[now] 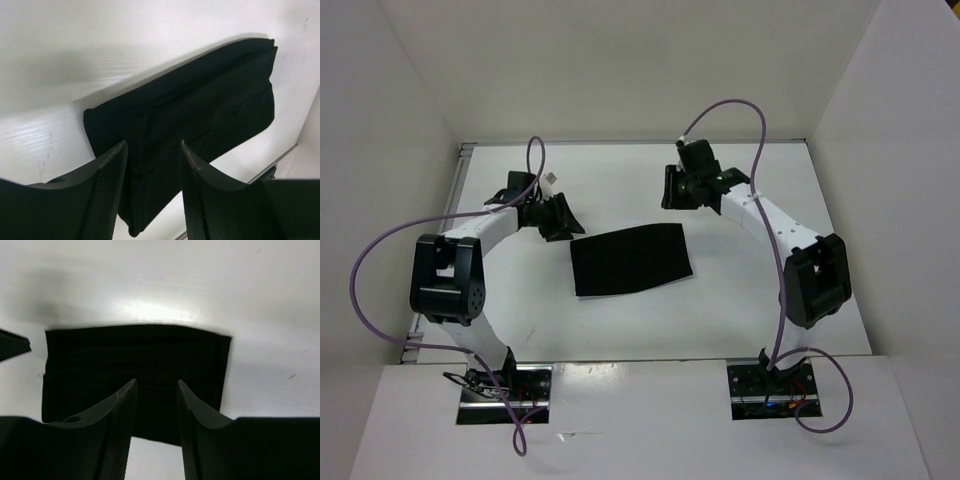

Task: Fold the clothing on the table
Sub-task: Fold the skirt

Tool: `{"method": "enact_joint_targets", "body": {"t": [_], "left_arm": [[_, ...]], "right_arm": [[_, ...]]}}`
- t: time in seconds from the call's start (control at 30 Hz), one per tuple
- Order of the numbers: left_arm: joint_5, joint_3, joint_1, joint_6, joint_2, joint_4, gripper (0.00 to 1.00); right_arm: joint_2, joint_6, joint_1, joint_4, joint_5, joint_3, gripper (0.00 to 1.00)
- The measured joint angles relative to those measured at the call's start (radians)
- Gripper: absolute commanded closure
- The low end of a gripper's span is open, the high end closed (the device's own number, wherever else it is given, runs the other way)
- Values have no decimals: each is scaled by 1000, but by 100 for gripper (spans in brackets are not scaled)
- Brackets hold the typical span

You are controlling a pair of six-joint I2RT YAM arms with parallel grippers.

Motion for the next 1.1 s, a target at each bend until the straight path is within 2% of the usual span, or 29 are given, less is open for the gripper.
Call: {"method": "enact_joint_targets", "body": {"t": [0.27, 0.6, 1.1], "left_arm": [[23, -18, -42, -1, 19, -5, 49], [-92, 1, -121, -7, 81, -13, 49], [-265, 85, -128, -21, -24, -76, 49]], "right_arm": [[102, 0, 22, -50, -90, -113, 59], [257, 17, 24, -58, -158, -142, 60], [256, 19, 23, -48, -166, -145, 60]]}}
